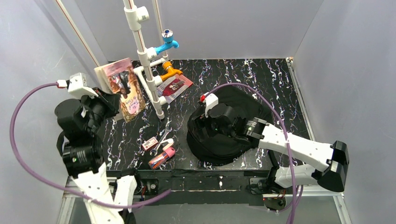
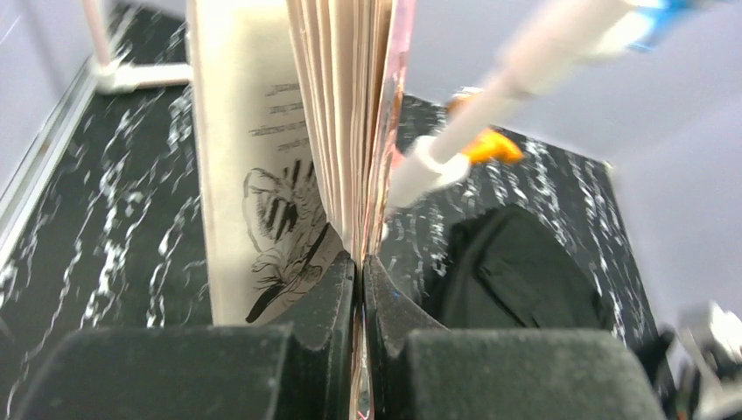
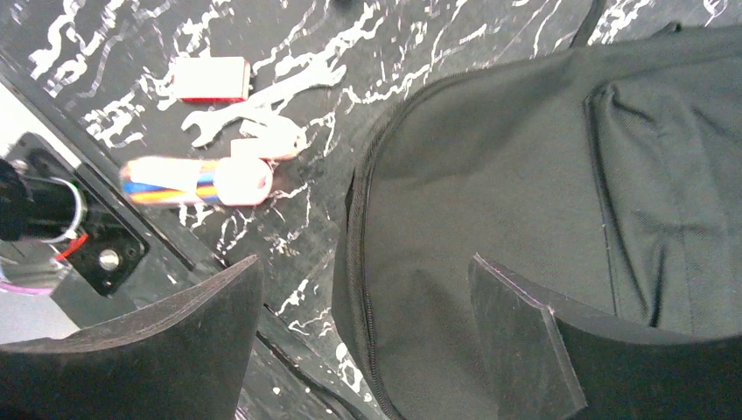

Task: Pack the student bag
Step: Pick up the book from the center of the board, then place the book in the student bag, then pick up the book from the center of the board.

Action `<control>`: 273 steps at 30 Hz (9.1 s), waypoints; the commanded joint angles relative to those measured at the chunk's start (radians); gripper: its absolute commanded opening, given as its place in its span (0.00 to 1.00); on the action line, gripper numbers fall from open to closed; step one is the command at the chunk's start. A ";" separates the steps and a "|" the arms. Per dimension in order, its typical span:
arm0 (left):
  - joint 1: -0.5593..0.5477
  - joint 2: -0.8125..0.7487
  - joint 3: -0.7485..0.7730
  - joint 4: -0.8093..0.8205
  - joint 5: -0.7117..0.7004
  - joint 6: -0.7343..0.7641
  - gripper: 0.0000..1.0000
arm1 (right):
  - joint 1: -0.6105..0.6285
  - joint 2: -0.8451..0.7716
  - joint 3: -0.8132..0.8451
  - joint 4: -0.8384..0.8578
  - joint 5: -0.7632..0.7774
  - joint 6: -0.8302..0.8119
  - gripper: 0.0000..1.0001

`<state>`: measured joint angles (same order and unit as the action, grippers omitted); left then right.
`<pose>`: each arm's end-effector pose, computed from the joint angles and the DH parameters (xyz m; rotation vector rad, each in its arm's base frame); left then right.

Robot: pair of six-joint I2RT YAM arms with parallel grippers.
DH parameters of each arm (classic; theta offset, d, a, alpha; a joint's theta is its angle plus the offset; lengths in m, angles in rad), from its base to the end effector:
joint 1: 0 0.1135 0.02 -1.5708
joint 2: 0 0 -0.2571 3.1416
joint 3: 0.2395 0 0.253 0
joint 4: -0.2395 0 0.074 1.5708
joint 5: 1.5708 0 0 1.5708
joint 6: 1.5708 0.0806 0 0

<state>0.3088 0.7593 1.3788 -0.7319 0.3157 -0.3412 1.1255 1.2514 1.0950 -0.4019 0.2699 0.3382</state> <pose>0.1490 0.0213 0.4652 -0.3080 1.6575 -0.2898 0.1573 0.2796 0.2982 -0.6771 2.0536 0.5811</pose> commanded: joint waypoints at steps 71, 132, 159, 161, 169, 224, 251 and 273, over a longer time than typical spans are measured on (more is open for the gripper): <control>-0.925 -0.010 -0.866 1.240 -0.057 -1.018 0.36 | -0.394 -0.467 -0.534 0.811 -0.107 1.186 0.01; -0.922 -0.295 -0.456 -0.139 -0.181 -0.519 0.00 | 0.284 0.316 0.102 -0.163 0.721 -0.053 0.01; -1.002 0.247 -0.747 0.792 -0.086 -0.882 0.00 | 0.152 -0.041 0.084 0.060 0.433 -0.031 0.01; -1.042 0.333 -0.693 0.804 -0.154 -0.876 0.00 | 0.148 -0.048 0.078 0.064 0.430 -0.031 0.01; -1.115 0.740 -0.548 0.941 -0.129 -0.968 0.00 | 0.127 -0.069 0.044 0.060 0.441 -0.037 0.01; -1.097 -0.204 -0.357 -0.264 -1.038 -0.405 0.98 | -0.427 0.385 0.159 0.456 -0.274 0.300 0.91; -0.124 1.103 -0.022 0.798 0.183 -0.196 0.84 | -0.587 1.102 0.681 0.580 -0.462 0.531 0.68; -0.320 1.570 0.460 0.674 0.096 0.069 0.85 | -0.586 1.230 0.788 0.533 -0.411 0.482 0.66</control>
<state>0.0231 2.3405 1.7710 0.0494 0.4824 -0.3748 0.5369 2.4413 1.8366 0.1692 -0.1452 0.8585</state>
